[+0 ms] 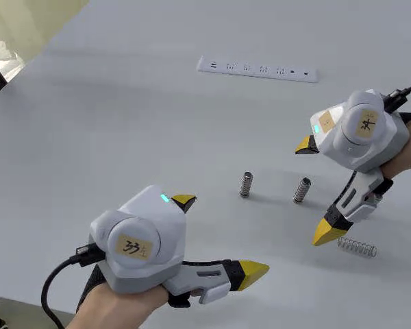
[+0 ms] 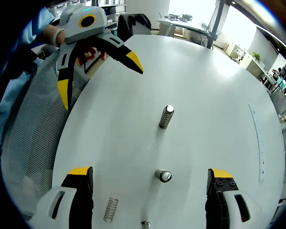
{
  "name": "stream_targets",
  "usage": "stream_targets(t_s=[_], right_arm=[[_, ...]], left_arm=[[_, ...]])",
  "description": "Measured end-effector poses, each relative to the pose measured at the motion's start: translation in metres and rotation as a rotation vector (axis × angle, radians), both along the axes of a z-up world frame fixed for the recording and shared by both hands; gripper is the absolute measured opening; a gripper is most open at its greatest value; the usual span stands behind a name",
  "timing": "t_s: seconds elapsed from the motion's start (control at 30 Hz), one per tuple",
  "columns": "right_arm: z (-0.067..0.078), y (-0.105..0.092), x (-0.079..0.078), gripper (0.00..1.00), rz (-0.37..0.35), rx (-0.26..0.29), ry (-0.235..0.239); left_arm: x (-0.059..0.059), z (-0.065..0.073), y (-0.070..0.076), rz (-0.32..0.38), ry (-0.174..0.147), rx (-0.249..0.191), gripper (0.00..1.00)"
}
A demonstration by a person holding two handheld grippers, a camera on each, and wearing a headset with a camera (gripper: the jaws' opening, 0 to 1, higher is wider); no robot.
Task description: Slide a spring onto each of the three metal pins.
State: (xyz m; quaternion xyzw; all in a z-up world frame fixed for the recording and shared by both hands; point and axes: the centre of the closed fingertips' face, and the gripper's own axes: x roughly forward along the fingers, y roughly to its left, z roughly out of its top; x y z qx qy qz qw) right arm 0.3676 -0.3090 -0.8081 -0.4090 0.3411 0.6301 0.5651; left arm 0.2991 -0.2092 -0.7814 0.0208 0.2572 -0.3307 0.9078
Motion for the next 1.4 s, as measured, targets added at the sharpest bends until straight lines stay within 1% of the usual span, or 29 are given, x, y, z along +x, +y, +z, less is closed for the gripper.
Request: stream_targets(t_s=[0.13,0.2,0.27,0.33,0.4,0.5,0.57,0.6,0.83,0.9,0.97,1.0,1.1,1.17,1.23,1.3,1.33,1.4], right_arm=[[0.005,-0.009,0.002,0.99,-0.042,0.040,-0.001],[0.009,-0.011,0.000,0.99,-0.063,0.068,-0.018],[0.014,-0.014,-0.005,0.99,-0.093,0.092,-0.020],[0.012,-0.021,-0.001,0.99,-0.118,0.117,-0.028],[0.013,-0.027,-0.001,0.99,-0.141,0.131,-0.036],[0.016,-0.038,-0.013,0.99,-0.186,0.136,-0.042],[0.018,-0.041,-0.019,0.99,-0.209,0.159,-0.046],[0.019,-0.044,-0.023,0.99,-0.235,0.172,-0.041],[0.021,-0.065,-0.040,0.98,-0.323,0.219,-0.051],[0.020,-0.071,-0.044,0.97,-0.340,0.220,-0.048],[0.020,-0.079,-0.047,0.95,-0.357,0.222,-0.058],[0.021,-0.083,-0.048,0.95,-0.381,0.229,-0.059],[0.024,-0.092,-0.051,0.96,-0.433,0.261,-0.062],[0.024,-0.098,-0.056,0.96,-0.451,0.264,-0.062],[0.023,-0.106,-0.060,0.96,-0.473,0.257,-0.062],[0.023,-0.111,-0.062,0.97,-0.488,0.264,-0.068],[0.024,-0.116,-0.063,0.98,-0.508,0.272,-0.071],[0.025,-0.120,-0.066,0.97,-0.524,0.279,-0.068]], left_arm=[[0.001,0.003,0.000,-0.009,-0.005,0.009,0.87],[0.002,0.004,-0.001,-0.014,-0.009,0.011,0.87],[0.003,0.005,-0.001,-0.017,-0.012,0.013,0.87],[0.004,0.005,-0.001,-0.019,-0.014,0.015,0.87],[0.004,0.005,-0.001,-0.024,-0.013,0.020,0.87],[0.003,0.005,-0.001,-0.035,-0.012,0.030,0.87],[0.003,0.005,-0.001,-0.038,-0.012,0.033,0.87],[0.003,0.006,-0.001,-0.041,-0.011,0.035,0.87],[0.003,0.006,-0.006,-0.066,-0.010,0.045,0.87],[0.002,0.006,-0.008,-0.074,-0.009,0.048,0.87],[0.001,0.005,-0.011,-0.087,-0.005,0.053,0.87],[0.001,0.005,-0.013,-0.094,-0.005,0.054,0.87],[0.000,0.004,-0.018,-0.118,-0.001,0.058,0.87],[0.000,0.003,-0.021,-0.136,0.003,0.068,0.87],[0.001,0.004,-0.023,-0.145,0.001,0.068,0.87],[0.001,0.003,-0.026,-0.154,0.007,0.072,0.87],[0.002,0.003,-0.028,-0.166,0.003,0.079,0.87],[0.003,0.003,-0.029,-0.175,0.008,0.081,0.87]])
